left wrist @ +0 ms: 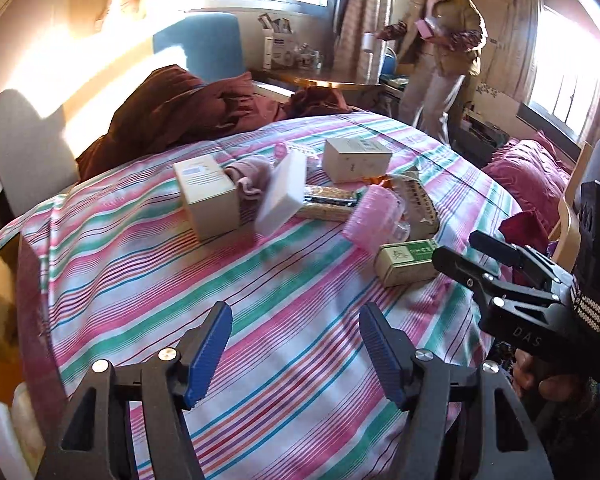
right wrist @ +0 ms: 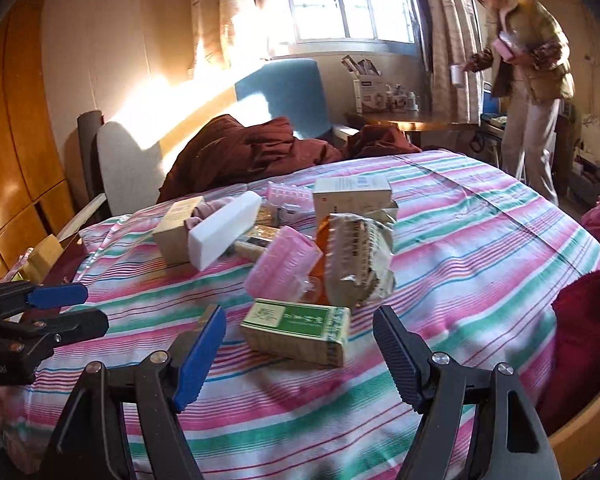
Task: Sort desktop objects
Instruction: 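Move both tools back toward the remaining objects, then grasp the pink hair curler with the left tool while the right tool grasps the green tea box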
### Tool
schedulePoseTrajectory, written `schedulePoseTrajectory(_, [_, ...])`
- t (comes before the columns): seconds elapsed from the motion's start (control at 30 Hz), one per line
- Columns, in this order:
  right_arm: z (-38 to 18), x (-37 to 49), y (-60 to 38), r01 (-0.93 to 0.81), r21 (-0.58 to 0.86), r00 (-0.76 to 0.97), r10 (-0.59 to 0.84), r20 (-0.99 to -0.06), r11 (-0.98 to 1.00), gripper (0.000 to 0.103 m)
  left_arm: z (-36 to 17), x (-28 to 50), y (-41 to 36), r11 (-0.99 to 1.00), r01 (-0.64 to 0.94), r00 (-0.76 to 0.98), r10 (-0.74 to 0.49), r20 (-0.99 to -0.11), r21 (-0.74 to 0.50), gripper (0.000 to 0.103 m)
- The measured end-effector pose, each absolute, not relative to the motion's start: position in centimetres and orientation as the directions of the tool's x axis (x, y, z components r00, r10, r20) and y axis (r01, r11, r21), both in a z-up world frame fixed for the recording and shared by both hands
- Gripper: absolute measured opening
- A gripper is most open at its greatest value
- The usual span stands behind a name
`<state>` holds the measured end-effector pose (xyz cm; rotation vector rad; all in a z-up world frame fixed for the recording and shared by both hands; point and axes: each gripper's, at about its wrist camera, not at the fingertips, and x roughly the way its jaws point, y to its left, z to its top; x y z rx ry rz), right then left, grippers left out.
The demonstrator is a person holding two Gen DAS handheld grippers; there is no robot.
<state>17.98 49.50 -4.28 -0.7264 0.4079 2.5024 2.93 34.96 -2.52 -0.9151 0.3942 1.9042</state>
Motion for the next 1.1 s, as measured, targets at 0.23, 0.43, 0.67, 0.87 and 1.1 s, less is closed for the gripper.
schedulePoseTrajectory(0.23, [-5.5, 19.2, 51.4, -0.565, 0.159, -0.721, 0.391, -0.571, -0.809, 0.078, -2.2, 2.4, 41.3, -0.39, -0.912, -0.173, 0.646, -0.743, -0.127, 0.068])
schedulePoseTrajectory(0.43, [-6.0, 19.0, 51.0, -0.552, 0.139, -0.726, 0.392, -0.565, -0.822, 0.079, -3.2, 1.5, 46.0, -0.337, -0.923, -0.074, 0.63, -0.773, -0.186, 0.068])
schedulePoseTrajectory(0.67, [-6.5, 18.8, 51.4, -0.554, 0.162, -0.731, 0.384, -0.563, -0.817, 0.079, -4.7, 1.3, 49.0, -0.32, -0.93, -0.058, 0.612, -0.789, -0.179, 0.068])
schedulePoseTrajectory(0.87, [-7.2, 18.8, 52.1, -0.567, 0.178, -0.723, 0.383, -0.575, -0.804, 0.08, -5.8, 0.9, 50.5, -0.306, -0.941, -0.069, 0.594, -0.801, -0.145, 0.068])
schedulePoseTrajectory(1.1, [-7.4, 18.8, 52.4, -0.579, 0.174, -0.712, 0.389, -0.584, -0.797, 0.08, -6.5, 0.8, 50.2, -0.281, -0.944, -0.04, 0.619, -0.784, -0.174, 0.058])
